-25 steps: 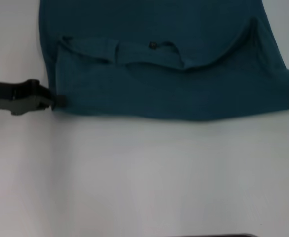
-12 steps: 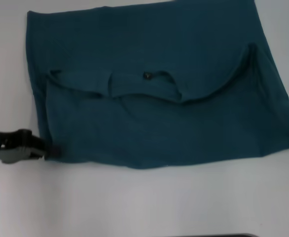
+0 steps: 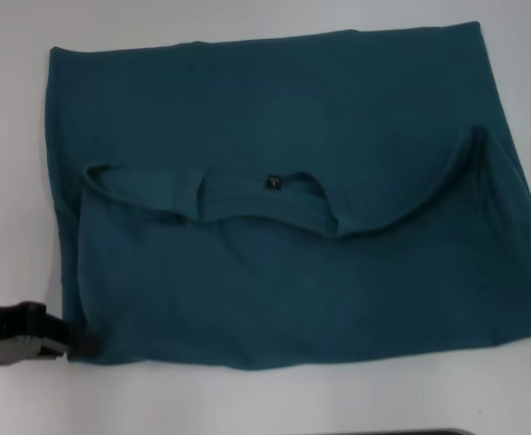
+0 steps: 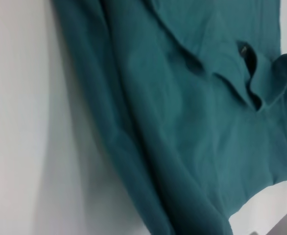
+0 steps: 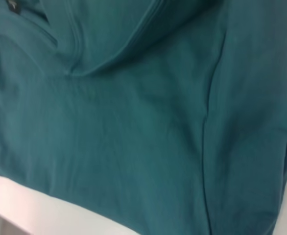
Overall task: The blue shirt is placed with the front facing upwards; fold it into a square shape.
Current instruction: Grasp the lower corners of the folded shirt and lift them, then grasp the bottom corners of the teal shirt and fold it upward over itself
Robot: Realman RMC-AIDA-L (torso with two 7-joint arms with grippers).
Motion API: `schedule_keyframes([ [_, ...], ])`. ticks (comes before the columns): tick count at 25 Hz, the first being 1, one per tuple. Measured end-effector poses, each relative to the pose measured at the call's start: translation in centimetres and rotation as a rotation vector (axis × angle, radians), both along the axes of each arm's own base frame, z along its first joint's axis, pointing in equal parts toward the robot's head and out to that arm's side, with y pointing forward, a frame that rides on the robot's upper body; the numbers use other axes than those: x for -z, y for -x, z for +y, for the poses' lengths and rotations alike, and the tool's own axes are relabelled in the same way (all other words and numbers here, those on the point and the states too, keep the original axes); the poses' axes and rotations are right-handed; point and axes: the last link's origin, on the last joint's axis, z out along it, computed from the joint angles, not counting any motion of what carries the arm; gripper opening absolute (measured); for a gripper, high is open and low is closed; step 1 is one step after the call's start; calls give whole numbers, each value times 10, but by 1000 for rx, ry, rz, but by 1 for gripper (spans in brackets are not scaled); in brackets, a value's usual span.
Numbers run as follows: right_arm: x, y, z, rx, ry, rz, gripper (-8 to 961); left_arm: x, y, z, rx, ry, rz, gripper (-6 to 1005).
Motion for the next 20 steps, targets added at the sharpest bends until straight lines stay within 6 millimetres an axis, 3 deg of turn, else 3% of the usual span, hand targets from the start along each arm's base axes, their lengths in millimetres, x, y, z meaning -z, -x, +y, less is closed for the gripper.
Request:
schedule_keyframes([
  [14, 10, -6, -19, 23, 100, -34, 57, 4, 5, -23, -34, 74, 7, -1],
  [20, -1, 10, 2, -58, 35, 42, 56, -14, -6, -7, 29, 24, -38, -2],
])
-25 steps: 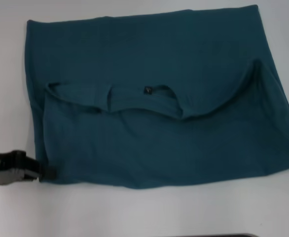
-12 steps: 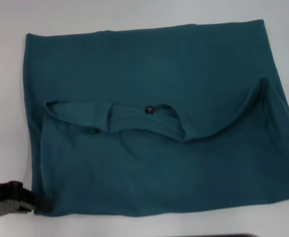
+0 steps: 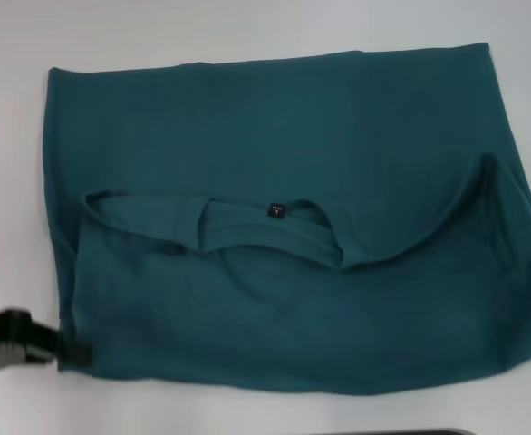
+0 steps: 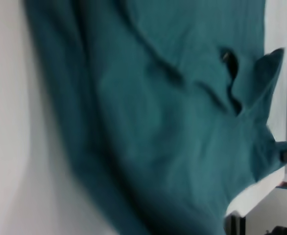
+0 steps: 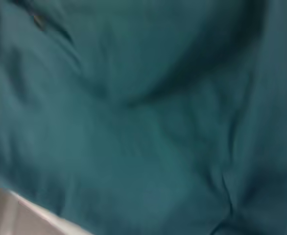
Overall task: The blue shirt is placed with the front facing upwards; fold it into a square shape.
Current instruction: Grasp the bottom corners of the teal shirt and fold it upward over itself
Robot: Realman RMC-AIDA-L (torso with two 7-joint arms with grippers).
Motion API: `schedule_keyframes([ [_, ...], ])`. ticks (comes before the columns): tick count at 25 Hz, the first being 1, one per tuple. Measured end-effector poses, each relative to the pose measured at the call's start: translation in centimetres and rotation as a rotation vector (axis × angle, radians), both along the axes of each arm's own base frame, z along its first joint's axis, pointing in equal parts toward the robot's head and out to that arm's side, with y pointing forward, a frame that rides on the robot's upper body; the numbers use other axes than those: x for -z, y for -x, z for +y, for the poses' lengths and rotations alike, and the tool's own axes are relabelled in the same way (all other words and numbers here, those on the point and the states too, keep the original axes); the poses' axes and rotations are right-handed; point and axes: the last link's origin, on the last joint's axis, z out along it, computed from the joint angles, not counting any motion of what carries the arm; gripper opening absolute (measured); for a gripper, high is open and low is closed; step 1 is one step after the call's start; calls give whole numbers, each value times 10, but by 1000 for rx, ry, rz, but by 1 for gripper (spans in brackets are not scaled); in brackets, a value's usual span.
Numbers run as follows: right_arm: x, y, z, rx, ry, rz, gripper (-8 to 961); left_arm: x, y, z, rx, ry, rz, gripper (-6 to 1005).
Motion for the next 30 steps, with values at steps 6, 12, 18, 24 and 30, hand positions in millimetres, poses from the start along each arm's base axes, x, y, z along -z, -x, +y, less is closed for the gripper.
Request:
schedule_keyframes([
  [6, -27, 21, 35, -66, -167, 72, 56, -19, -12, 42, 35, -72, 10, -2],
  [12, -38, 25, 62, -75, -318, 65, 57, -26, -26, 94, 50, -161, 69, 0],
  [18, -46, 30, 90, -71, -468, 29, 57, -30, -39, 136, 59, -256, 185, 1],
  [24, -43, 46, 116, -118, -541, -2, 56, -25, -53, 169, 64, -352, 265, 0],
  [30, -20, 60, 138, -170, -554, -101, 56, -13, -59, 189, 63, -405, 352, 1],
])
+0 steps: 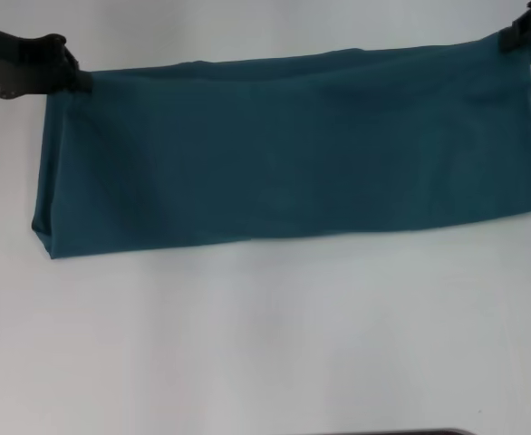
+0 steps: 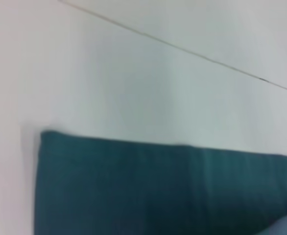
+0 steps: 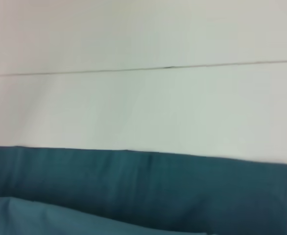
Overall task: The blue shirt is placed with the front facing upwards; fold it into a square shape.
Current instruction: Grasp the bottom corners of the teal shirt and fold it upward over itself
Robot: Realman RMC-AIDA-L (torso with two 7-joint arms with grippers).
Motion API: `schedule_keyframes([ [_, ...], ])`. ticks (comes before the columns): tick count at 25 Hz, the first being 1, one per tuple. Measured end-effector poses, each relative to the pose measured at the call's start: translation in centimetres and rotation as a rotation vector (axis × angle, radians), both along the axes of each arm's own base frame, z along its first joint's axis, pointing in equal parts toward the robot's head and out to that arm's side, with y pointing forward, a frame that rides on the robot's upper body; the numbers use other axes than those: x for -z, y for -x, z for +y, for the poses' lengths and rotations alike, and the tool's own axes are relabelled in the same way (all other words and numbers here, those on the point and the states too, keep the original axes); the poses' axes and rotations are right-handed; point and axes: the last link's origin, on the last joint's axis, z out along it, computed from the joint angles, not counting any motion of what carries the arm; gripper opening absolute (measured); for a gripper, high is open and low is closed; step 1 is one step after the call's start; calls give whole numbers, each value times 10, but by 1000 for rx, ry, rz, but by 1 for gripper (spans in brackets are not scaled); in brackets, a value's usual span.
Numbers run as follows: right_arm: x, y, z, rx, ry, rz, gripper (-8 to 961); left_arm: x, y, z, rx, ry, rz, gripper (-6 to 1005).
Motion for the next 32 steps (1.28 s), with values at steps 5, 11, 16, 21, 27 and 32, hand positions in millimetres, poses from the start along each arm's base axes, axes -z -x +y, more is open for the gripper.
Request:
schedule_keyframes([
  [5, 9, -5, 9, 25, -48, -94, 57, 6, 1, 10, -2, -47, 38, 0],
  [11, 15, -4, 15, 18, -82, -141, 56, 12, 4, 16, -7, -93, 68, 0],
  [16, 29, -4, 21, -1, -83, -174, 56, 24, 3, 20, 8, -127, 96, 1],
  [21, 41, 1, 29, -33, -108, -195, 57, 27, 1, 22, 10, -140, 107, 0],
  [27, 49, 9, 37, -52, -134, -247, 56, 27, 2, 22, 8, -140, 107, 1],
  [32, 59, 12, 41, -64, -114, -306, 56, 27, 3, 21, 6, -144, 108, 0],
])
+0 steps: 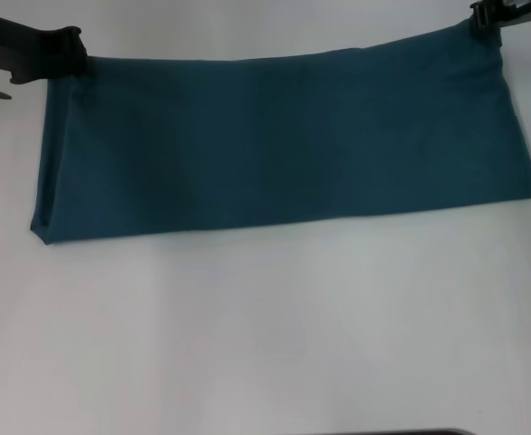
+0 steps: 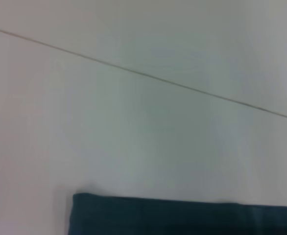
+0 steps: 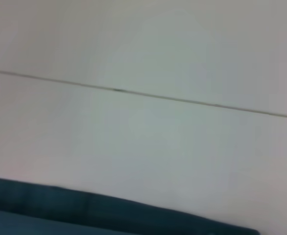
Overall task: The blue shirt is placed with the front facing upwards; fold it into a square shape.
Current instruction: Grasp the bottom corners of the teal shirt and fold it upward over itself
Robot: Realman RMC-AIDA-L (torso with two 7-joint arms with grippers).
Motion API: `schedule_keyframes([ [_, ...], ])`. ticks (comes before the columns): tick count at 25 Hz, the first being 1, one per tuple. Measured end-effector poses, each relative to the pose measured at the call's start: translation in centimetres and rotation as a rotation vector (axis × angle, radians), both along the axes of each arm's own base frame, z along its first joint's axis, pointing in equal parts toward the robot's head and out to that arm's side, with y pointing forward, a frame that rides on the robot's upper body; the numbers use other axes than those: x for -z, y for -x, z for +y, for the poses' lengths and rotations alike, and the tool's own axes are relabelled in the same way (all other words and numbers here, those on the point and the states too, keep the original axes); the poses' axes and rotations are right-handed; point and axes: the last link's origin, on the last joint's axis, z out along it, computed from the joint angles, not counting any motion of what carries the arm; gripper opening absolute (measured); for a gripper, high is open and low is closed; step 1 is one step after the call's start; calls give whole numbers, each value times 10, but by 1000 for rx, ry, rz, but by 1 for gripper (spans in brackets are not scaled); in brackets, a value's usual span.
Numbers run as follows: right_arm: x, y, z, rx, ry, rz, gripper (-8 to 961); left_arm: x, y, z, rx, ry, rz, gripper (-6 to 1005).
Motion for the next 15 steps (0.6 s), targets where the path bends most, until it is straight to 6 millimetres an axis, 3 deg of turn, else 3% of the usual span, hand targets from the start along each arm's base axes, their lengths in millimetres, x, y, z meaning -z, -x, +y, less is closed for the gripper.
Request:
schedule_keyframes([
  [15, 3, 0, 3, -11, -17, -7, 57, -1, 0, 3, 3, -23, 4, 0],
])
